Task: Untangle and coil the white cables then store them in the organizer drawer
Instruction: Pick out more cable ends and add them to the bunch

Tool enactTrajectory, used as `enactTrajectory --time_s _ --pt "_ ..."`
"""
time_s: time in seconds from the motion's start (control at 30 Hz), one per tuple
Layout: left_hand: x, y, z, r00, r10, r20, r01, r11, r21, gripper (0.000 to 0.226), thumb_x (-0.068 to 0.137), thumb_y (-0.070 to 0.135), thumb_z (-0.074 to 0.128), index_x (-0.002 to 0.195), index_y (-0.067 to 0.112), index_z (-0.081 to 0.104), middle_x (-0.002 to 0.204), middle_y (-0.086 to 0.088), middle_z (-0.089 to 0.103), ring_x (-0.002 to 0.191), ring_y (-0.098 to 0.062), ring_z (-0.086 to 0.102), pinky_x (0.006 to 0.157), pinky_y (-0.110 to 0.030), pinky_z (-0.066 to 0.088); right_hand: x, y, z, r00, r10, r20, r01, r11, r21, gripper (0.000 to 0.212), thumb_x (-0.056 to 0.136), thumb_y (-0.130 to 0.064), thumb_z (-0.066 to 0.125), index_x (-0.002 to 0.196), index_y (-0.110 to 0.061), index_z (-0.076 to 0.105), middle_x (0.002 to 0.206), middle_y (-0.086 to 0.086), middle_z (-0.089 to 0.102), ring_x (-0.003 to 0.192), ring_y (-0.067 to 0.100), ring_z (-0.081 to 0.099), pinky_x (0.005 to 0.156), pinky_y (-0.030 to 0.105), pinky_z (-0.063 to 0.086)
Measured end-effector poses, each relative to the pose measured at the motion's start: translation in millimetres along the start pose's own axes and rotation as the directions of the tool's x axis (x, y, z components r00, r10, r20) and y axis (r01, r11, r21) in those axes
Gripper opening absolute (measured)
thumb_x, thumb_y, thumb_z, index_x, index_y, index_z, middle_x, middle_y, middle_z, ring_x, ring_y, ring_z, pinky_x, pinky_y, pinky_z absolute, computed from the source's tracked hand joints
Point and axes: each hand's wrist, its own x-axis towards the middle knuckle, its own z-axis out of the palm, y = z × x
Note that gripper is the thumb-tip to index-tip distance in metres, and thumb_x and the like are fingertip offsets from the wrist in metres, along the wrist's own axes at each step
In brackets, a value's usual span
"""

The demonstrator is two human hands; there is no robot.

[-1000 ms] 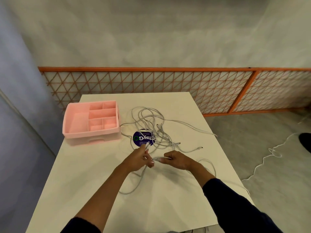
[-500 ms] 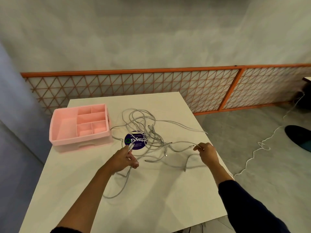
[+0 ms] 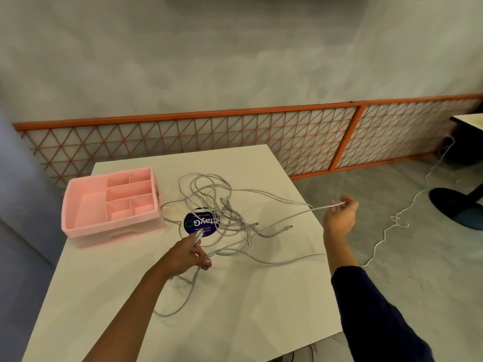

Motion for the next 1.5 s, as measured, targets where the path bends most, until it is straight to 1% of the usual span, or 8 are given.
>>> enactTrajectory --time_s 0.43,0.53,0.7,0.83,1.0,1.13,1.27,1.5 --pt "1.5 27.0 11.6 0.998 0.054 0.011 -0.054 0.999 0.004 0.04 0.08 0.001 0.074 0.089 0.012 0.037 0.078 -0.01 0.075 0.072 -0.021 0.072 0.083 -0.026 0.05 -26.2 34.6 -1.9 0.885 0.465 0.028 -0.392 0.777 -0.493 0.041 0.094 -0.01 0.047 0.135 -0.009 0.046 0.144 0.022 0.029 0.132 0.033 0.029 0.108 0.037 0.026" --pt "3.8 30.6 11.9 0.998 0.063 0.025 -0.063 0.998 0.019 0.044 0.083 0.001 0.071 0.108 0.011 0.036 0.081 -0.009 0.076 0.069 -0.018 0.072 0.08 -0.029 0.055 -51.8 34.3 14.7 0.943 0.206 0.262 -0.018 0.816 -0.578 0.041 0.093 -0.013 0.049 0.133 -0.018 0.049 0.147 0.013 0.029 0.134 0.033 0.028 0.109 0.045 0.024" --pt "4.4 35.2 13.2 0.996 0.08 0.047 -0.083 0.995 0.058 0.035 0.085 0.001 0.068 0.088 0.01 0.035 0.08 -0.006 0.076 0.068 -0.018 0.071 0.071 -0.024 0.053 -95.4 32.9 45.1 0.504 -0.345 0.792 0.641 0.764 -0.076 0.04 0.097 -0.029 0.041 0.135 -0.022 0.052 0.146 0.005 0.045 0.132 0.02 0.042 0.109 0.04 0.029" --pt "1.3 38.9 10.5 0.995 0.098 0.021 -0.099 0.994 0.05 0.031 0.085 0.0 0.068 0.096 0.007 0.039 0.084 -0.01 0.075 0.067 -0.017 0.07 0.071 -0.025 0.054 -113.7 23.6 59.3 0.267 -0.071 0.961 0.689 0.712 -0.138 0.043 0.089 -0.004 0.042 0.124 -0.022 0.06 0.123 -0.002 0.065 0.115 0.013 0.056 0.111 0.036 0.03" --pt "-7.8 43.6 3.1 0.997 0.07 0.025 -0.071 0.997 0.041 0.033 0.087 0.0 0.066 0.096 0.009 0.036 0.088 -0.012 0.075 0.067 -0.014 0.07 0.058 -0.013 0.047 -90.2 53.3 35.6 0.642 0.052 0.765 0.724 0.286 -0.628 0.034 0.092 -0.018 0.049 0.123 -0.03 0.057 0.145 0.007 0.031 0.134 0.031 0.028 0.112 0.041 0.022" --pt "-15.5 43.2 0.9 0.999 0.032 0.012 -0.033 0.999 0.043 0.039 0.086 0.001 0.067 0.084 0.011 0.03 0.091 -0.016 0.074 0.066 -0.014 0.069 0.046 -0.008 0.038 -62.7 56.5 9.0 0.983 -0.049 0.177 0.162 0.689 -0.707 0.024 0.093 -0.03 0.056 0.114 -0.019 0.062 0.13 0.018 0.033 0.113 0.04 0.037 0.095 0.042 0.037" --pt "-13.9 40.4 0.3 0.999 0.011 0.036 -0.013 0.999 0.041 0.044 0.086 0.001 0.067 0.078 0.014 0.026 0.09 -0.014 0.075 0.071 -0.019 0.07 0.046 -0.012 0.038 -25.5 34.8 4.5 0.965 0.259 -0.035 -0.26 0.94 -0.22 0.03 0.094 -0.004 0.046 0.122 -0.007 0.053 0.131 0.024 0.036 0.116 0.039 0.044 0.094 0.042 0.04" --pt "-3.8 42.9 9.4 0.995 0.003 0.097 -0.013 0.995 0.103 0.041 0.088 0.005 0.067 0.081 0.014 0.027 0.087 -0.006 0.076 0.075 -0.017 0.072 0.046 -0.015 0.036 11.1 -12.1 -8.4 0.987 0.126 -0.097 -0.133 0.989 -0.068 0.037 0.096 -0.009 0.048 0.131 0.004 0.048 0.139 0.022 0.038 0.125 0.032 0.044 0.095 0.023 0.031"
